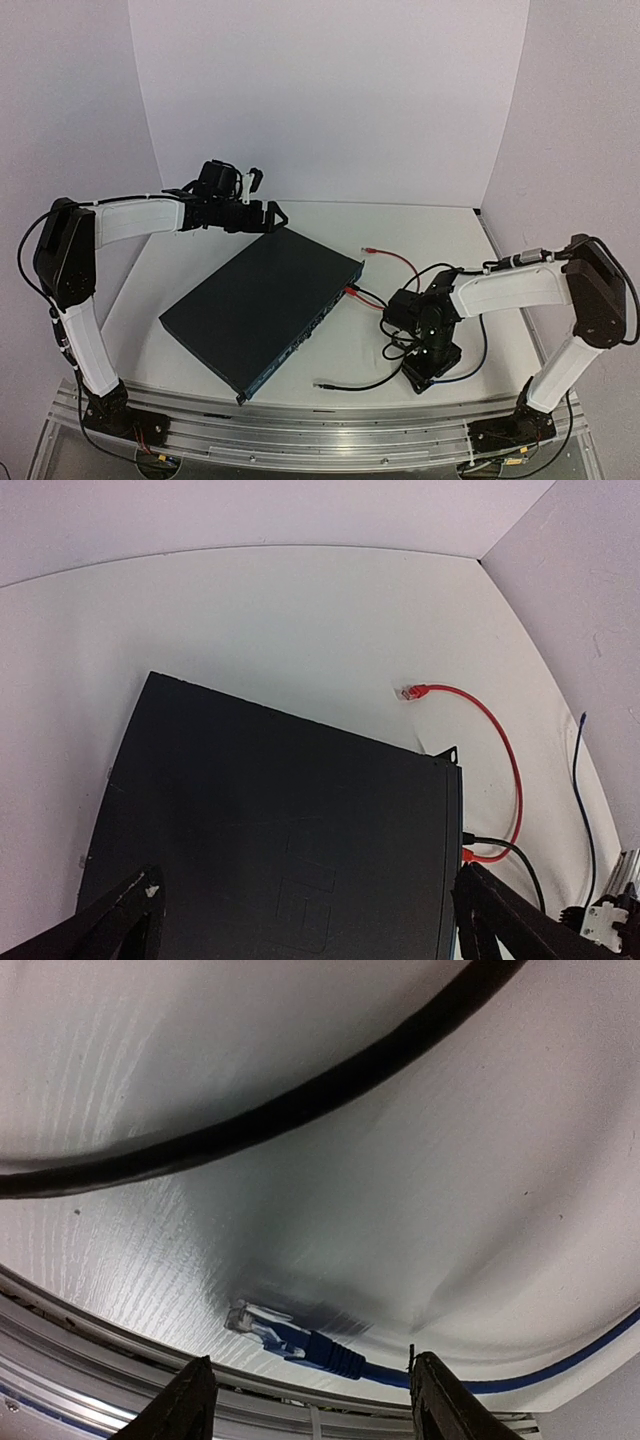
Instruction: Insert the plug into the switch port
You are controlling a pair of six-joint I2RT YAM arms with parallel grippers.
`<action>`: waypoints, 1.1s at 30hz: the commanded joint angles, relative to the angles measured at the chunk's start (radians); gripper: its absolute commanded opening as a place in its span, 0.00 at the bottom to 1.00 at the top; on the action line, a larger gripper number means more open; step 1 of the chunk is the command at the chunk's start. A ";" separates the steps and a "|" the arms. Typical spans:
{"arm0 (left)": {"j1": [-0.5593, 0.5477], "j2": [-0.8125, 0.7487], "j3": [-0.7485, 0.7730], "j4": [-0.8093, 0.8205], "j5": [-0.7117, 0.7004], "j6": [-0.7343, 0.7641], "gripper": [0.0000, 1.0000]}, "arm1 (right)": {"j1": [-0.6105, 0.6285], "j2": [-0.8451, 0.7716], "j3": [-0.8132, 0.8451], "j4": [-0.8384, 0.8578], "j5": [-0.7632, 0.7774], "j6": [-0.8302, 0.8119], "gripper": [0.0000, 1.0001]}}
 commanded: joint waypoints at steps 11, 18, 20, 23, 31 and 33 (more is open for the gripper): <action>-0.004 -0.008 0.050 -0.011 -0.017 0.051 1.00 | 0.012 0.081 0.039 -0.007 0.038 0.035 0.46; -0.004 -0.013 0.057 -0.009 -0.019 0.060 1.00 | 0.015 0.078 0.013 -0.015 0.014 0.076 0.26; -0.004 -0.013 0.056 -0.005 -0.019 0.059 1.00 | 0.016 0.079 0.016 -0.016 0.029 0.080 0.17; -0.004 -0.013 0.049 0.005 -0.009 0.056 1.00 | 0.016 0.084 0.029 -0.019 0.042 0.068 0.07; -0.004 -0.028 0.016 0.048 0.074 0.035 1.00 | 0.015 0.015 0.091 0.039 0.205 -0.085 0.00; -0.004 -0.038 -0.002 0.074 0.131 0.025 1.00 | 0.014 -0.018 0.095 0.086 0.221 -0.127 0.00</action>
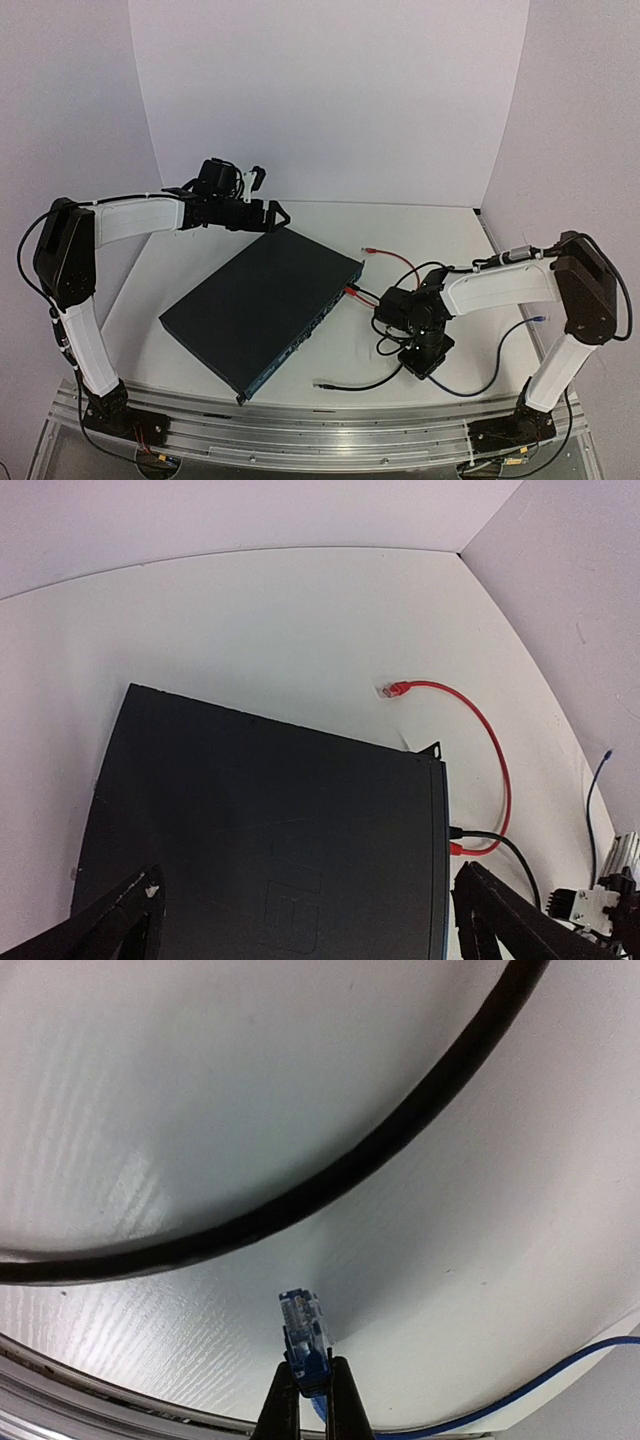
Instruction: Insert the plug into the switch port
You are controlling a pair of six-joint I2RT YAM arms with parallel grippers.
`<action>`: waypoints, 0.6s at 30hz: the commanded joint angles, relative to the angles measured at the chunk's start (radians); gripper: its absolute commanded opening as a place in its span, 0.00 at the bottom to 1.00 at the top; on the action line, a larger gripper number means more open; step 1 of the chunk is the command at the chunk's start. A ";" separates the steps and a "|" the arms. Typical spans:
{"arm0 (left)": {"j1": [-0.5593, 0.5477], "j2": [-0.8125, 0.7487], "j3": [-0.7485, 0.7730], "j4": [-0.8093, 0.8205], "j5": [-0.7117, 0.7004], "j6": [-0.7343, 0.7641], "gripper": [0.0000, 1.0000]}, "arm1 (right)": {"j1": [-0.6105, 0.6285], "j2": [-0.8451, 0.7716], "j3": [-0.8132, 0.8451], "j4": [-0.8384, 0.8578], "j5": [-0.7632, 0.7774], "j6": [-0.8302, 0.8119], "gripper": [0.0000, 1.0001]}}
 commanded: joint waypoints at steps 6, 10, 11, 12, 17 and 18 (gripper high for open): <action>-0.006 -0.055 -0.032 0.121 0.281 -0.088 1.00 | 0.001 -0.202 0.048 0.235 0.085 -0.258 0.00; -0.054 -0.030 -0.046 0.210 0.442 -0.158 0.99 | -0.008 -0.271 0.050 0.397 0.062 -0.357 0.00; -0.074 -0.018 -0.037 0.219 0.459 -0.171 1.00 | -0.015 -0.282 0.056 0.431 0.047 -0.374 0.00; -0.096 -0.004 -0.023 0.220 0.466 -0.190 0.99 | -0.023 -0.286 0.064 0.461 0.016 -0.385 0.00; -0.195 0.055 0.059 0.119 0.395 -0.244 0.94 | -0.040 -0.236 0.132 0.533 -0.041 -0.425 0.00; -0.206 0.055 0.054 0.121 0.372 -0.260 0.94 | -0.042 -0.220 0.150 0.539 -0.036 -0.427 0.00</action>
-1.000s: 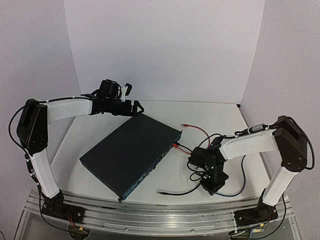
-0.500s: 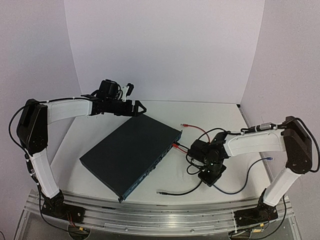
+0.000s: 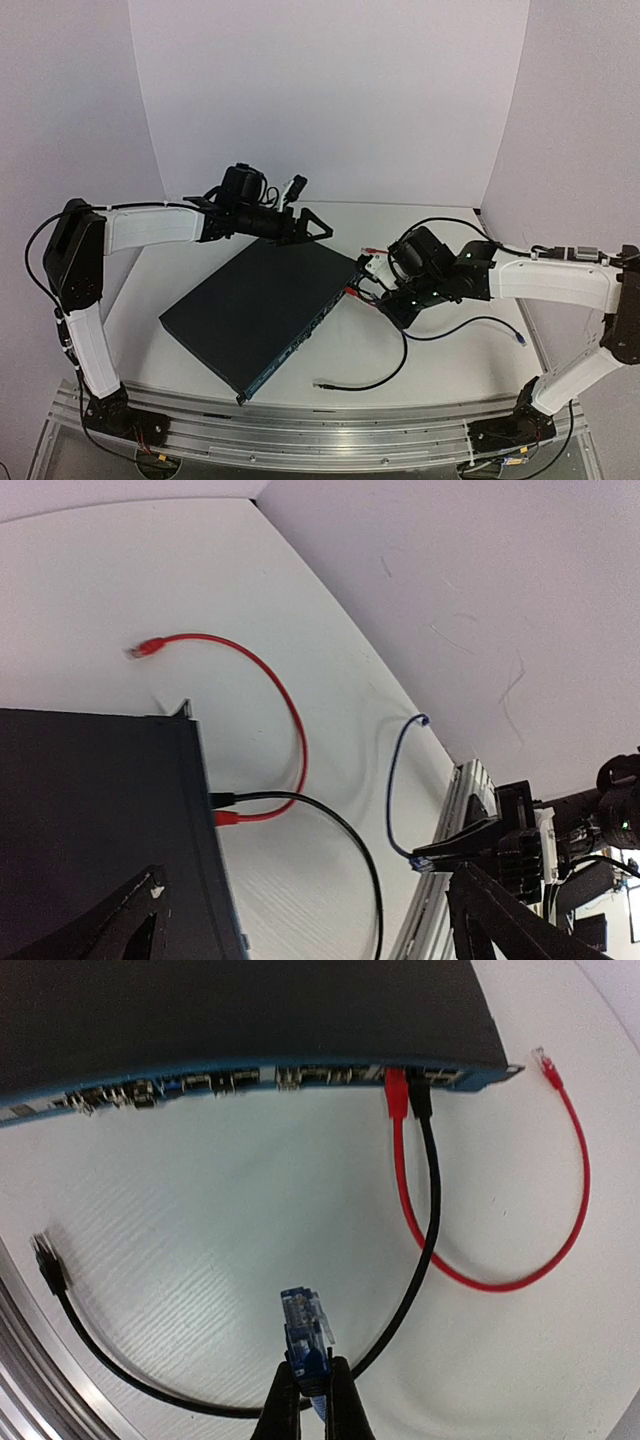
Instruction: Insert the plug into the switch port
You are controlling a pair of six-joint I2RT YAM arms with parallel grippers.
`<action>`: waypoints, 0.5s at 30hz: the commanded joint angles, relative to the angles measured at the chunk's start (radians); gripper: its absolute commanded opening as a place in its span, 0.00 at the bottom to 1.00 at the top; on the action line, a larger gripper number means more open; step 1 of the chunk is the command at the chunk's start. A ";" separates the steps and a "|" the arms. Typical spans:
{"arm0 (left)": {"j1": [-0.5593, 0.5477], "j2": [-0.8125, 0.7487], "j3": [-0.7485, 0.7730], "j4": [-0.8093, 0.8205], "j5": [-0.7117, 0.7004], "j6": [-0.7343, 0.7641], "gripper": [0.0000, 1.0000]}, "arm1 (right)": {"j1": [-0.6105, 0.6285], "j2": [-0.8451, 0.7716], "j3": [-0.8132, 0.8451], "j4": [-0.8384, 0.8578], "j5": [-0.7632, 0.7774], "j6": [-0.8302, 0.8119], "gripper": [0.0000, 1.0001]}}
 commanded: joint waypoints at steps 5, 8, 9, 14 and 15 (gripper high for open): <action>-0.101 0.059 0.092 -0.058 -0.059 -0.086 0.87 | -0.032 0.101 0.157 0.152 -0.067 -0.072 0.00; -0.117 0.090 0.126 -0.075 -0.040 -0.087 0.79 | -0.045 0.149 0.211 0.151 -0.108 -0.066 0.00; -0.119 0.095 0.136 -0.084 -0.042 -0.085 0.77 | -0.047 0.161 0.222 0.151 -0.111 -0.067 0.00; -0.124 0.080 0.116 -0.084 -0.073 -0.093 0.73 | -0.063 0.192 0.252 0.151 -0.079 -0.049 0.00; -0.124 0.082 0.117 -0.087 -0.078 -0.094 0.70 | -0.066 0.197 0.258 0.151 -0.081 -0.042 0.00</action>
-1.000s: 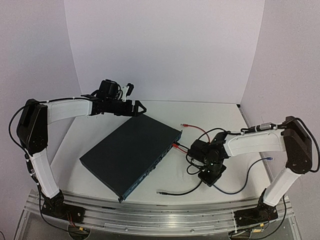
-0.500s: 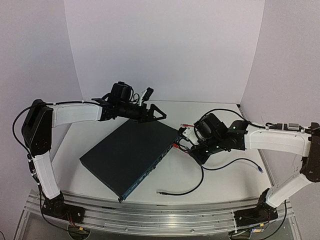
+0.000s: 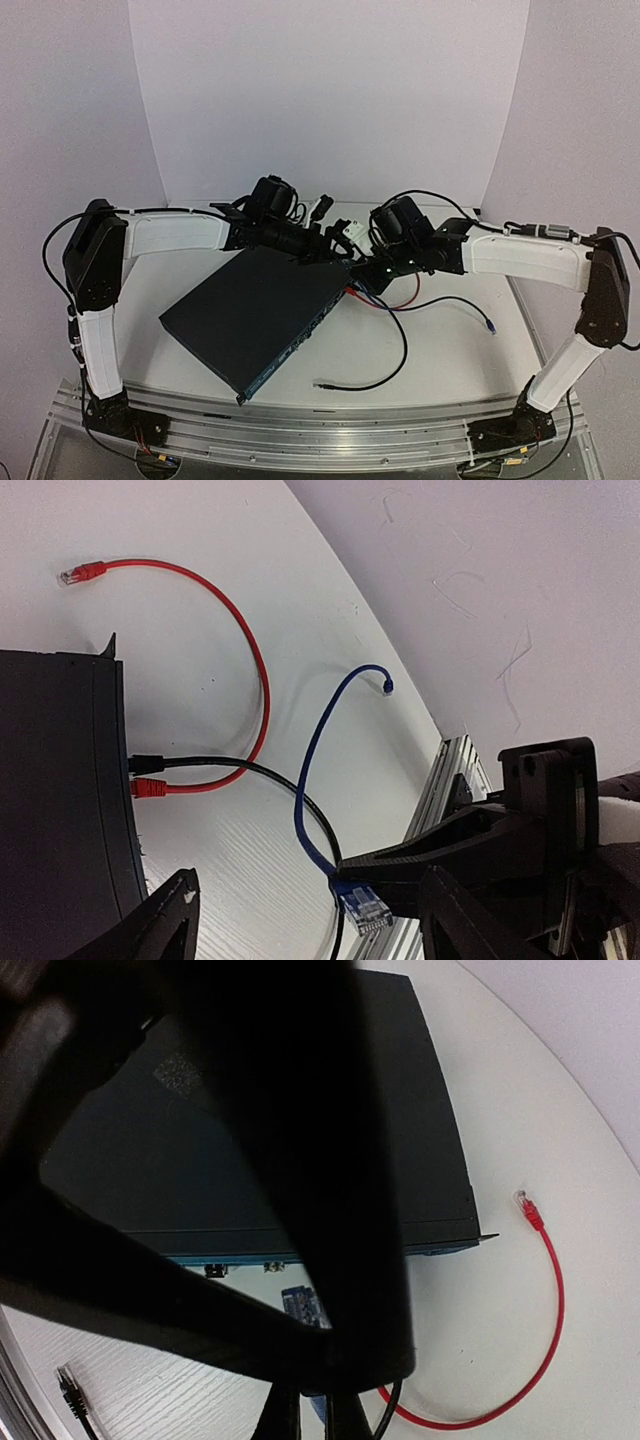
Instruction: Insert the plug into the switch port
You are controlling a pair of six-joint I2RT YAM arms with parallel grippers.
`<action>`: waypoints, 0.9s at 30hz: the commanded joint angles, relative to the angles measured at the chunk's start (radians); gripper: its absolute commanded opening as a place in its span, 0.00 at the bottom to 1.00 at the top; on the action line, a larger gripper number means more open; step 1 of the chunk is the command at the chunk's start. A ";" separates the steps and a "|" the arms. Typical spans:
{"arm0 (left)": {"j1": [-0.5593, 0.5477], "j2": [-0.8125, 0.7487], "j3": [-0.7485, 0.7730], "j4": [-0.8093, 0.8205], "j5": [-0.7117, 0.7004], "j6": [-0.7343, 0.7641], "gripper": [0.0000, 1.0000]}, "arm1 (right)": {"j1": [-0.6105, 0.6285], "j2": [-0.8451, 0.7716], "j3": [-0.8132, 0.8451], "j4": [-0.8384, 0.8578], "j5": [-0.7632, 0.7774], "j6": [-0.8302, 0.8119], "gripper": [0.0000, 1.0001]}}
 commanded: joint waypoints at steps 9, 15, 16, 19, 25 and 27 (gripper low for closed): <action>-0.015 0.048 0.089 -0.007 0.014 -0.004 0.46 | -0.018 0.068 0.100 0.019 -0.028 0.022 0.00; -0.015 0.072 0.116 -0.014 0.031 -0.002 0.09 | -0.020 0.081 0.108 0.019 -0.003 0.016 0.00; -0.015 0.072 0.118 -0.015 0.032 -0.002 0.03 | -0.020 0.083 0.109 0.020 -0.002 0.017 0.00; -0.015 0.079 0.124 -0.015 0.043 -0.002 0.00 | -0.020 0.085 0.116 0.020 0.000 0.022 0.00; -0.015 0.069 0.111 0.022 0.095 0.026 0.00 | -0.021 0.077 0.119 0.020 0.009 0.052 0.16; -0.014 0.057 0.089 0.082 0.117 0.079 0.00 | -0.023 0.056 0.108 0.020 -0.042 0.061 0.39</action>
